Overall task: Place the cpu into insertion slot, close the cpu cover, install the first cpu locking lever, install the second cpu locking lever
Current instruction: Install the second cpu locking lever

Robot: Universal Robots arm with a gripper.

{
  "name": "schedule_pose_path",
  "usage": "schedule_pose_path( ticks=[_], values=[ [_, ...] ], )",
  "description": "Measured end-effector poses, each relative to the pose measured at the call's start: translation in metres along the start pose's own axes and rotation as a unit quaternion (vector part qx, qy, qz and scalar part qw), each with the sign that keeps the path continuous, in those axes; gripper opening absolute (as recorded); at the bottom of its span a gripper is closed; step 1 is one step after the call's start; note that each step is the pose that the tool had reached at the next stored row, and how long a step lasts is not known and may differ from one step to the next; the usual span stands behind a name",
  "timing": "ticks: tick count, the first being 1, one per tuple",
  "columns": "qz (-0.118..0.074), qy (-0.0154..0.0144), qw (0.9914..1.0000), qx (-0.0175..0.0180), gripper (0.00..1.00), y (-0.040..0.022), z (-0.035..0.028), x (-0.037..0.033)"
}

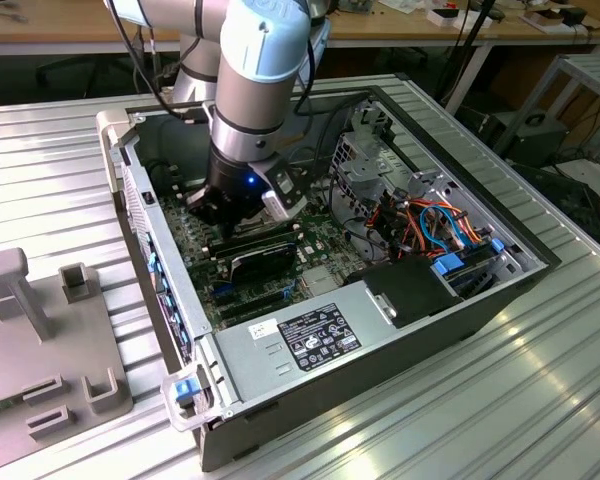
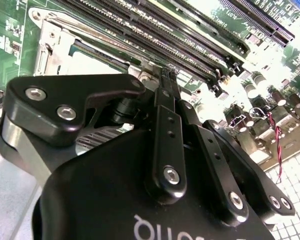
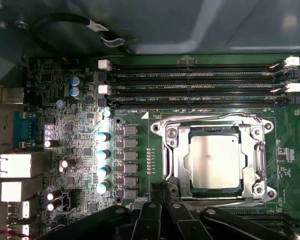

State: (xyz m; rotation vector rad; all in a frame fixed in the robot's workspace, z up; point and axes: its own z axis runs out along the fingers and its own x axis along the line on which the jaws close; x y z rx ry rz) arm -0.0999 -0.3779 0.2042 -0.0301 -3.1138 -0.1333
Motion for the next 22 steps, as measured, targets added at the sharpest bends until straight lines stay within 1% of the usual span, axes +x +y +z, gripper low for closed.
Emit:
schedule_pose_path(
  ticks=[2, 5, 7, 8, 10, 11, 12, 13, 14, 22],
  values=[
    [0.000, 0.0003, 1.00000, -0.0001, 0.11, 0.0005, -0.0040, 0.0003],
    [0.000, 0.0003, 1.00000, -0.0001, 0.11, 0.0014, -0.0127, 0.0005],
    [0.000, 0.0003, 1.00000, -0.0001, 0.11, 0.0019, -0.0169, 0.0006],
    [0.000, 0.0003, 1.00000, -0.0001, 0.11, 0.0020, -0.0179, 0.0004],
    [0.000, 0.0006, 1.00000, -0.0001, 0.11, 0.0021, -0.0183, -0.0020],
    [0.000, 0.0007, 1.00000, -0.0001, 0.11, 0.0021, -0.0184, -0.0063],
    [0.000, 0.0009, 1.00000, -0.0001, 0.11, 0.0023, -0.0186, -0.0153],
    [0.000, 0.0013, 1.00000, -0.0003, 0.11, 0.0025, -0.0187, -0.0225],
    [0.000, 0.0015, 1.00000, -0.0004, 0.11, 0.0025, -0.0188, -0.0254],
    [0.000, 0.0015, 1.00000, -0.0005, 0.11, 0.0025, -0.0189, -0.0275]
  ],
)
